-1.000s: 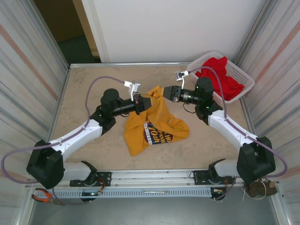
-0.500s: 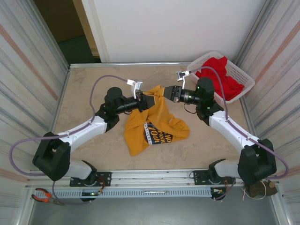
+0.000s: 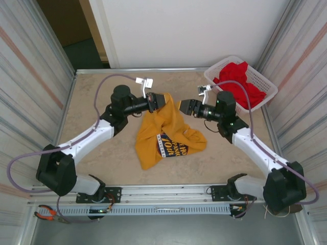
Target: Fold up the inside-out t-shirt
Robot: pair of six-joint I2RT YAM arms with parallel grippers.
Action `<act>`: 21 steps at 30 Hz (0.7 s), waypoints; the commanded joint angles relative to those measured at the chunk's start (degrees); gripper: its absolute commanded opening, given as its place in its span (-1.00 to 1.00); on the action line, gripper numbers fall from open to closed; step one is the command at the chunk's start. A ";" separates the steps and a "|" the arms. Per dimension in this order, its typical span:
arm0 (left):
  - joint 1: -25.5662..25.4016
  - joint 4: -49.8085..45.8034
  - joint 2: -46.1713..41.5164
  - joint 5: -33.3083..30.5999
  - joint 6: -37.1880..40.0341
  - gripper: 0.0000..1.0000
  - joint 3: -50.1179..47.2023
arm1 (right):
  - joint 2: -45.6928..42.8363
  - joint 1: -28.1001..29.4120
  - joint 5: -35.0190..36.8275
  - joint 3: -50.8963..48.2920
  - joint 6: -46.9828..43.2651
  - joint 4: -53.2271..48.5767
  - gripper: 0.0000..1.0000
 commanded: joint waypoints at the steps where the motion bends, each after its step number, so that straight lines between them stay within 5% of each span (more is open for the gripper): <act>1: 0.24 -11.05 -2.19 2.44 -1.76 -1.00 7.22 | -3.39 4.26 9.96 -2.37 -8.14 -8.01 0.61; 6: 0.20 -16.87 -1.87 4.56 -3.68 -1.00 12.14 | 1.61 11.37 17.98 0.04 -13.13 -9.39 0.63; 9: 0.25 -19.43 -2.33 4.92 -3.83 -1.00 13.19 | 6.77 11.87 20.67 2.37 -14.25 -8.53 0.36; 13: 1.48 -24.06 -4.59 4.99 -2.56 -1.00 13.84 | 9.91 8.84 25.28 3.72 -13.80 -9.75 -1.00; 21: 7.64 -18.35 -10.46 11.19 -10.24 -1.00 10.48 | 9.71 0.92 33.58 4.11 -9.77 -15.94 -1.00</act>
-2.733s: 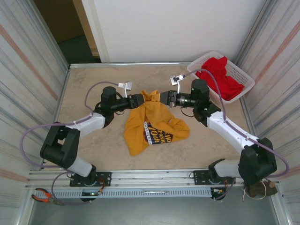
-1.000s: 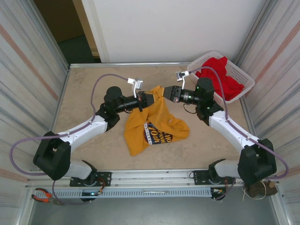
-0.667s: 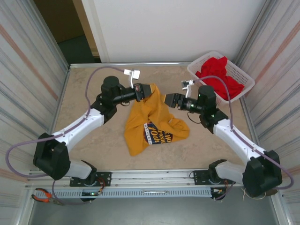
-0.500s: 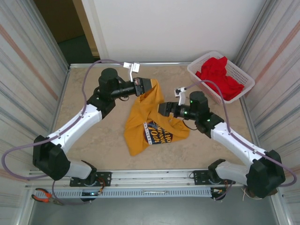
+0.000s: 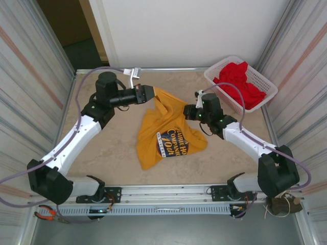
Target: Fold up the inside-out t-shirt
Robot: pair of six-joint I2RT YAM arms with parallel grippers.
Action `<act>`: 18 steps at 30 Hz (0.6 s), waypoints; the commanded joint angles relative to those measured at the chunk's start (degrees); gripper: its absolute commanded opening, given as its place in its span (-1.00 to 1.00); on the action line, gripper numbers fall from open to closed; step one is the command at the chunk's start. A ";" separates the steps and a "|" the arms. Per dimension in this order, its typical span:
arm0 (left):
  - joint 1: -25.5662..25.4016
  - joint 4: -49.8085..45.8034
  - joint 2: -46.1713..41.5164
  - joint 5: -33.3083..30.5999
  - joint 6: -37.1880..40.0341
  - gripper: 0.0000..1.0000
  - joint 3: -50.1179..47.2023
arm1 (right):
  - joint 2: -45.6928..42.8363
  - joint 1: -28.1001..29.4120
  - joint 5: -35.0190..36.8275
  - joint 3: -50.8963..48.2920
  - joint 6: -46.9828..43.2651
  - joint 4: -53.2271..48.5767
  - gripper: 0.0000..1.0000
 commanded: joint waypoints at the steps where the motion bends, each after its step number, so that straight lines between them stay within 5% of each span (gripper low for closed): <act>1: 1.32 6.72 -4.36 5.23 -5.12 -1.00 -0.21 | -0.17 -2.11 6.32 1.20 1.61 -5.54 -1.00; 7: 1.25 28.63 -1.10 8.12 -22.20 -1.00 -4.51 | 1.18 -0.55 -0.04 4.19 -0.12 -5.92 -0.97; 9: 0.98 34.67 0.61 7.76 -27.44 -1.00 -5.66 | 0.95 1.66 0.57 7.47 -1.57 -10.43 -0.20; 11: 0.80 36.27 1.33 7.05 -28.54 -1.00 -6.15 | -1.72 4.45 5.38 9.08 -3.09 -14.71 0.12; 18: 0.19 28.41 -0.03 5.08 -21.57 -1.00 -4.78 | -15.67 11.28 10.69 6.36 0.02 -16.09 -0.16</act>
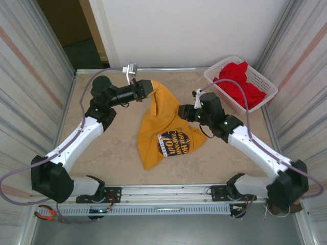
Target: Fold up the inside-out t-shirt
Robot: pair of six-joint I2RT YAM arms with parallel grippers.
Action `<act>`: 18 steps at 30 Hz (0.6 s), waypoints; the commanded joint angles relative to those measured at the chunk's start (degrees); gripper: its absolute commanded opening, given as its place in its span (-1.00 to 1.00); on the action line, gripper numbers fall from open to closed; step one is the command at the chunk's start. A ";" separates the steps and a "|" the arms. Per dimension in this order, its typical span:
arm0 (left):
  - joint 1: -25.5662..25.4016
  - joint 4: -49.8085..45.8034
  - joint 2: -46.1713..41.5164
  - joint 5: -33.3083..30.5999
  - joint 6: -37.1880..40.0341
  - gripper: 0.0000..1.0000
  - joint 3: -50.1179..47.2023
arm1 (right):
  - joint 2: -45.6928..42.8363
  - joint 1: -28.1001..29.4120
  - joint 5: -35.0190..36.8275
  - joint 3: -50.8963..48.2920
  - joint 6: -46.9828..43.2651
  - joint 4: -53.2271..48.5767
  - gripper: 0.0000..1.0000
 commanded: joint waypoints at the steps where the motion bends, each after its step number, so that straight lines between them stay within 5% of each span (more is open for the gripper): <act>1: -0.44 0.60 -1.70 -0.31 1.78 -1.00 1.07 | -6.24 3.97 4.65 -0.03 1.13 -1.04 -0.13; 6: -0.54 -0.48 -1.77 -1.02 2.44 -1.00 1.22 | -5.58 10.72 7.71 2.79 1.54 1.94 0.19; 12: -1.10 -1.05 -2.04 -2.11 2.92 -1.00 1.26 | 2.42 14.50 9.95 7.22 2.75 6.23 0.24; 16: -1.67 -1.13 -1.92 -2.76 3.19 -1.00 1.38 | 7.26 14.52 10.64 8.82 3.57 9.50 0.20; 18: -1.77 -1.16 -1.83 -2.91 3.23 -1.00 1.38 | 8.93 14.48 11.31 10.09 3.37 9.32 -0.07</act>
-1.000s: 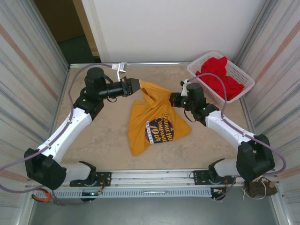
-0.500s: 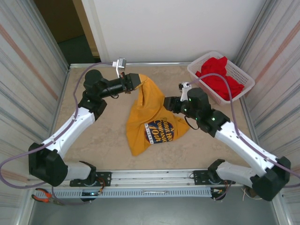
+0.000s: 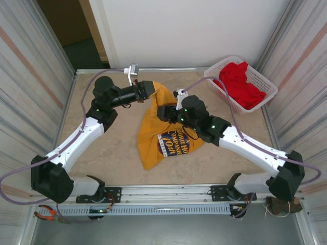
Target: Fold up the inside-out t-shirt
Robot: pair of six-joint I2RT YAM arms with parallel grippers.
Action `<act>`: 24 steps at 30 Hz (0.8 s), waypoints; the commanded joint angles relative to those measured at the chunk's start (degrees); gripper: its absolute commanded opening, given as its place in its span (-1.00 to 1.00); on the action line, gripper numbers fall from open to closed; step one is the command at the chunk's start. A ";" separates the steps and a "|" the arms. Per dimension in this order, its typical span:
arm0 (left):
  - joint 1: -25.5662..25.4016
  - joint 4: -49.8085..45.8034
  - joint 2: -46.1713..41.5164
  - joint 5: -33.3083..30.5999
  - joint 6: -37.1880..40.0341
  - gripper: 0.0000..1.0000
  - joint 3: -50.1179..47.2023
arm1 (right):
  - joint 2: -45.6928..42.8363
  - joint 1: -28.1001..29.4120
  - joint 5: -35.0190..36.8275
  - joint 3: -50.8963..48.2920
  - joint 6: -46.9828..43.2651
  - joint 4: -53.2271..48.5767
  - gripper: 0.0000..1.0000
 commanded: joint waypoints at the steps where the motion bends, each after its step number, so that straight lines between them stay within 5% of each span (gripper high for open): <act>1: -0.27 0.78 -1.81 -0.85 1.45 -1.00 1.22 | 1.68 0.16 2.70 2.99 0.56 2.63 -0.32; 4: 0.17 0.09 -2.24 -1.58 2.37 -1.00 0.52 | 0.61 -0.24 0.98 2.59 -0.52 2.82 -0.98; 8: 3.24 -0.28 -2.82 -2.89 3.33 -1.00 -1.98 | -3.61 -2.51 -12.27 0.29 -4.70 5.95 -1.00; 13: 8.61 -0.20 -1.91 -3.62 5.05 -0.13 -5.85 | -8.04 -6.38 -30.31 -2.93 -4.91 13.32 -1.00; 17: 11.07 0.65 -1.13 -2.99 6.26 0.12 -8.67 | -8.18 -7.73 -33.08 -2.73 -3.79 14.21 -1.00; 24: 11.16 -4.17 -10.04 -6.06 14.83 0.21 -14.91 | -7.53 -11.04 -31.60 -4.78 -0.16 16.79 -1.00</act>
